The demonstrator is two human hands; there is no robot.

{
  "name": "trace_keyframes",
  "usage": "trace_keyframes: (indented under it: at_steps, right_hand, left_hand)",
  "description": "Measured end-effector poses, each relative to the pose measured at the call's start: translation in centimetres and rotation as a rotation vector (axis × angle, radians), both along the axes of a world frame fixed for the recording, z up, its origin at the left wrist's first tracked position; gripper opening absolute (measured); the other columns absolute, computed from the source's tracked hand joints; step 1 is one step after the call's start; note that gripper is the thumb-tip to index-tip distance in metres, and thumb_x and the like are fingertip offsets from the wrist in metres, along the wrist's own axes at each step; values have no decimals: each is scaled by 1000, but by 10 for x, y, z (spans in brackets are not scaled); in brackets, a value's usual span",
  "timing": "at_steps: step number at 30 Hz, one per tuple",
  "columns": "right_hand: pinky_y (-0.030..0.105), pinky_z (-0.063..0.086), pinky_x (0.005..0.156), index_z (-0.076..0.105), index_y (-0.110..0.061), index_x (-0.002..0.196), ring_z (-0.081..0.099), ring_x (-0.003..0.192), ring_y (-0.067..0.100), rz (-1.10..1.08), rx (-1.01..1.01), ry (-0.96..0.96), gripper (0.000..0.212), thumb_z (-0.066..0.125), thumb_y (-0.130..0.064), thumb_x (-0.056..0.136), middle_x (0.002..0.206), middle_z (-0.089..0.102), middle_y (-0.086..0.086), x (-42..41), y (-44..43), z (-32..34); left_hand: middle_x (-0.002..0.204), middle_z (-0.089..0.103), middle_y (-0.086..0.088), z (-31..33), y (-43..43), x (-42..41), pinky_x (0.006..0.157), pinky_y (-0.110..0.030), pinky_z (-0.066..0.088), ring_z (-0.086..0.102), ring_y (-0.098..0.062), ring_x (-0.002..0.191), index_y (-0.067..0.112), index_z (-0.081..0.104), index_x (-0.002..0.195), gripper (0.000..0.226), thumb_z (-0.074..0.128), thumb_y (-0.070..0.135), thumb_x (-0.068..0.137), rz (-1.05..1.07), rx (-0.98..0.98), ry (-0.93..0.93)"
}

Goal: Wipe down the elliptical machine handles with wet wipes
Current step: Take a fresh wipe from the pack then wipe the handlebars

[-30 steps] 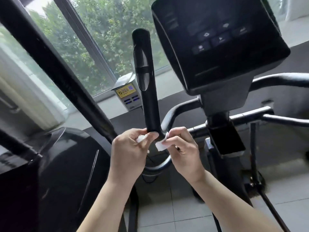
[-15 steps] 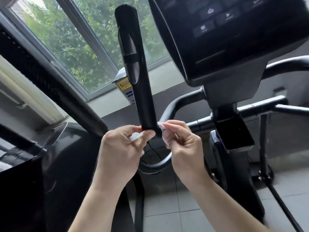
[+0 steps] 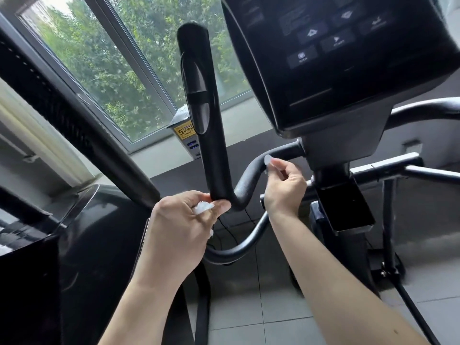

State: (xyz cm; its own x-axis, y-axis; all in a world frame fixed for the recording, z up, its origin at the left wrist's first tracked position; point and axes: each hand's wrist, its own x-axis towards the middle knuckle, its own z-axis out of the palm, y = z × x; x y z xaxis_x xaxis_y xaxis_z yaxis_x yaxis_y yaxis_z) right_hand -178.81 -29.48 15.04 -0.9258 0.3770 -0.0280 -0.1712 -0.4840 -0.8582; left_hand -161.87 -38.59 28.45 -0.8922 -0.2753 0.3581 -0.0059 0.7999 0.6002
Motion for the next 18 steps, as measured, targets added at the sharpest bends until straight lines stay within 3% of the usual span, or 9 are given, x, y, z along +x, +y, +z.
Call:
trace_keyframes:
  at_steps: [1,3,4,6,8,10,13,16,18]
  right_hand:
    - [50,61,92,76,-31,91,73,91,17,41,-33,-7,11,74,-21,95,109,75,8,6,-3,-1]
    - [35,61,78,76,-22,93,68,79,17,146,-103,18,15,71,-9,97,97,75,12,25,0,1]
    - [28,55,67,77,-17,94,62,71,16,224,-134,45,11,72,-7,96,85,71,10,34,6,2]
    - [25,43,61,80,-16,88,52,64,16,424,-204,117,9,75,-10,92,70,64,2,49,23,4]
    - [26,46,62,80,-24,83,54,66,15,475,-189,141,17,74,-11,92,74,67,-1,47,32,4]
    - [34,54,63,74,-25,89,59,66,19,328,-34,82,13,75,-13,94,87,69,0,34,29,5]
    - [48,61,80,65,-27,87,70,82,31,106,149,-45,15,78,-20,92,92,69,1,19,16,7]
    - [53,61,86,72,-33,85,71,88,27,110,127,-79,17,66,-19,93,95,74,1,21,5,12]
    - [45,59,92,76,-29,87,71,92,20,151,57,-73,17,62,-20,92,93,76,-1,32,5,15]
  left_hand:
    - [58,68,-2,0,0,0,55,-28,51,63,-8,46,29,74,74,14,82,35,84,-2,-5,-3]
    - [59,68,-2,1,0,0,55,-28,51,63,-7,45,28,74,74,14,82,34,84,-7,0,-9]
    - [59,68,-1,2,1,0,55,-28,51,63,-7,45,29,74,74,14,82,34,83,-11,7,-10]
    - [60,68,2,3,1,0,56,-27,51,63,-7,45,29,74,73,13,82,34,83,-17,9,-15]
    - [61,68,3,3,1,-1,57,-27,51,63,-8,46,27,75,75,13,82,34,84,-13,7,-23]
    - [62,69,2,3,1,-1,58,-27,51,64,-9,46,26,76,76,13,82,34,84,-10,7,-25]
    - [62,69,-2,4,2,0,59,-30,52,64,-10,46,28,75,73,13,82,33,84,-21,24,-22]
    - [64,69,-3,5,1,1,60,-34,53,65,-12,48,24,77,77,13,82,33,84,-26,34,-32]
    - [65,69,-2,5,1,0,62,-35,54,66,-13,48,21,78,78,14,82,33,84,-26,46,-38]
